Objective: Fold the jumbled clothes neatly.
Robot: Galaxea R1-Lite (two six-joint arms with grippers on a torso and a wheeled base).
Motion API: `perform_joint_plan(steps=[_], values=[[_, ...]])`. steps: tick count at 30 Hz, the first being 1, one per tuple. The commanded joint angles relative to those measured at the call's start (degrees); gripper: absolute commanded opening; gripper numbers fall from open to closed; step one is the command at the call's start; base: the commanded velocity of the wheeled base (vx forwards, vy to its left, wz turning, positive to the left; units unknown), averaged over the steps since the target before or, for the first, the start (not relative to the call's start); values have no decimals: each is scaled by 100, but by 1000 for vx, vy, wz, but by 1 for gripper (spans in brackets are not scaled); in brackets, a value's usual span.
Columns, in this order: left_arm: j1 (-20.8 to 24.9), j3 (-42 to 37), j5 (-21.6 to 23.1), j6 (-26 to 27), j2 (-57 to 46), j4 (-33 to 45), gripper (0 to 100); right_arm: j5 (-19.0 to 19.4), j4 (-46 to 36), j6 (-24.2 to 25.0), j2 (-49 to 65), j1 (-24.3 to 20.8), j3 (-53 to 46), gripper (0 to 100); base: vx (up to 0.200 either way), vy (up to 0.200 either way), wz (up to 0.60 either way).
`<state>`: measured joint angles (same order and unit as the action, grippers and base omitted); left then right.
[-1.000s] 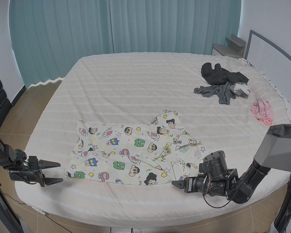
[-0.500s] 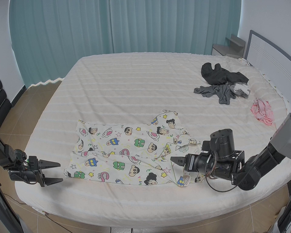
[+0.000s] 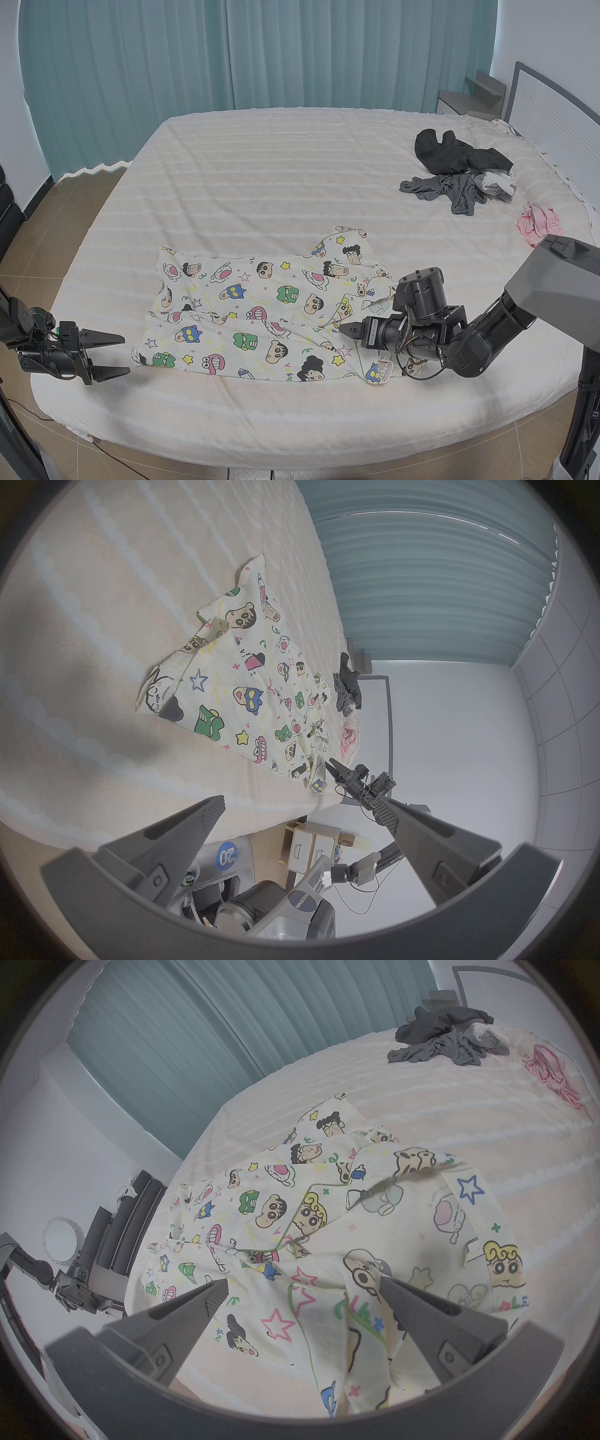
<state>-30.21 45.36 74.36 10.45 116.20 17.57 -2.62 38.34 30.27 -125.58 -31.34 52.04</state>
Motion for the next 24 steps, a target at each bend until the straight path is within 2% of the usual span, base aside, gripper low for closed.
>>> perform_joint_plan(steps=[1, 15, 16, 24], values=[[-3, -1, -1, 1, 8, 1, 100, -2, 24, -3, -187, 14, 34, 100, 0, 0, 0], [-3, -1, 8, 1, 17, 1, 100, -2, -37, -91, -336, -21, 500, 100, 0, 0, 0], [-3, -1, 8, 1, 17, 1, 100, -2, -37, -91, -345, -21, 500, 0, 0, 0, 0], [-3, -1, 8, 10, 17, 1, 100, -2, -28, -91, -389, -47, 491, 0, 0, 0, 0]])
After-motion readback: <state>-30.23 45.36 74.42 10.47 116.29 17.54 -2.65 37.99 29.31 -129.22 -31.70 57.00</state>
